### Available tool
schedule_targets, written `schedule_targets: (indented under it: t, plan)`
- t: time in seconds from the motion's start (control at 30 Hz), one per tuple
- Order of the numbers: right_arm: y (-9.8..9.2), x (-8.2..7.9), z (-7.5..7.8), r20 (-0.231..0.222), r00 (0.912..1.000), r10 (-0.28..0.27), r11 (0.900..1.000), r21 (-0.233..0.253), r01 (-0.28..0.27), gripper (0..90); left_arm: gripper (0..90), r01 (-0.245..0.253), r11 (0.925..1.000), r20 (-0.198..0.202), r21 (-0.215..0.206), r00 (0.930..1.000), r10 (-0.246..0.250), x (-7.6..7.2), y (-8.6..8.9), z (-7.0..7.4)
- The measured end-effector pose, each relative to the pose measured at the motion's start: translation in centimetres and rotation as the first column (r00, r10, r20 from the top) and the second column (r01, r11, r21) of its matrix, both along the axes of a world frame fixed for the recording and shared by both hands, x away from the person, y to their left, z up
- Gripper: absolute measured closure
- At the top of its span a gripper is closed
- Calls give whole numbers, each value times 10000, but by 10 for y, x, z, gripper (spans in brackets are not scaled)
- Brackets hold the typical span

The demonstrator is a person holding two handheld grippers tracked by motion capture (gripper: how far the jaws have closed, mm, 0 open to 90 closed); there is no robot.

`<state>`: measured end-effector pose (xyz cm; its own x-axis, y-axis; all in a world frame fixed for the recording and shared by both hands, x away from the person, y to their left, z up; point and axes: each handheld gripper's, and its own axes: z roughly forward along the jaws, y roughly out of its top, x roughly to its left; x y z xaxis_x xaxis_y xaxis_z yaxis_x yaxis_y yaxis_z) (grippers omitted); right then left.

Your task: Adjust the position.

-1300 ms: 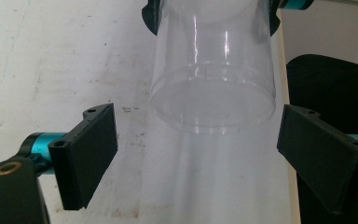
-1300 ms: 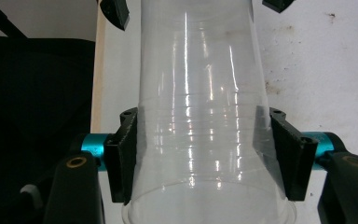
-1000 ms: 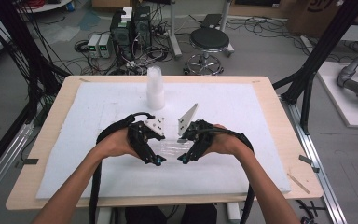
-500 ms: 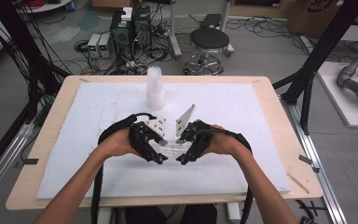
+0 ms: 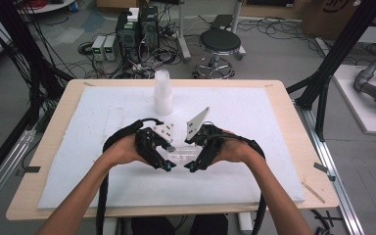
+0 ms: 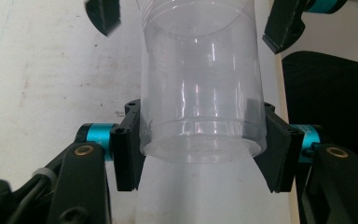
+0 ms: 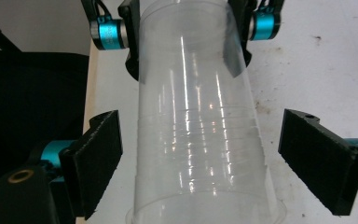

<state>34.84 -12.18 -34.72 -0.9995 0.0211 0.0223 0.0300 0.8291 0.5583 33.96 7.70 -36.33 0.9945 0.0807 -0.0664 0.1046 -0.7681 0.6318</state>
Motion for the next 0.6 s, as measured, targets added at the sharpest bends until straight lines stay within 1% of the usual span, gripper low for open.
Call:
schedule_targets:
  t: [0.07,0.1,0.13,0.2,0.23,0.27,0.3,0.33,0.37,0.4,0.43,0.47,0.5,0.53,0.57,0.6]
  plan:
    - [-2,1,2,66,10000,-65,9998,203,64,137,415,-186,9998,-74,-80,9998,185,-1,3,-7]
    - [-4,0,4,101,9999,-118,9993,363,114,137,415,-184,9998,-17,-108,9998,184,0,4,-9]
    - [-5,0,6,71,9999,-136,9988,471,133,137,415,-267,9994,-66,-234,9996,265,0,7,-12]
    - [-9,0,9,126,9996,-234,9954,934,221,137,415,-471,9968,-113,-651,9989,465,-1,12,-19]
    - [-12,0,11,62,9996,-286,9918,1245,276,137,416,-534,9953,-91,-809,9986,528,-1,15,-21]
    - [-15,0,12,22,9994,-360,9889,1442,353,137,415,-715,9911,-131,-1121,9974,704,-3,18,-25]
    - [-20,1,13,5,9988,-484,9833,1756,476,137,416,-798,9889,-75,-1252,9968,794,-3,21,-27]
    - [-22,1,13,23,9986,-523,9795,1947,508,137,416,-866,9853,-6,-1474,9962,874,-4,24,-29]
    - [-26,2,13,10,9979,-653,9746,2146,636,137,416,-1026,9778,-105,-1829,9947,1024,-5,29,-31]
    - [-31,2,14,-17,9967,-806,9671,2420,786,137,416,-1132,9722,-123,-2049,9935,1131,-5,31,-32]
    - [-33,2,14,-58,9962,-868,9630,2556,854,137,416,-1274,9634,-231,-2357,9918,1255,-5,35,-34]
    - [-36,2,14,-34,9958,-911,9568,2769,885,137,416,-1365,9542,-286,-2664,9906,1337,-6,39,-36]
    - [-40,2,15,-82,9948,-1015,9496,2973,993,137,416,-1351,9487,-325,-2859,9908,1313,-6,41,-37]
    - [-42,2,15,-120,9943,-1064,9443,3119,1048,137,416,-1374,9403,-423,-3113,9905,1308,-6,44,-39]
    - [-44,2,15,-124,9939,-1100,9389,3270,1080,137,416,-1452,9336,-483,-3276,9894,1370,-6,46,-41]
    - [-46,2,15,-177,9931,-1164,9342,3374,1155,137,416,-1527,9296,-500,-3356,9883,1442,-6,47,-42]
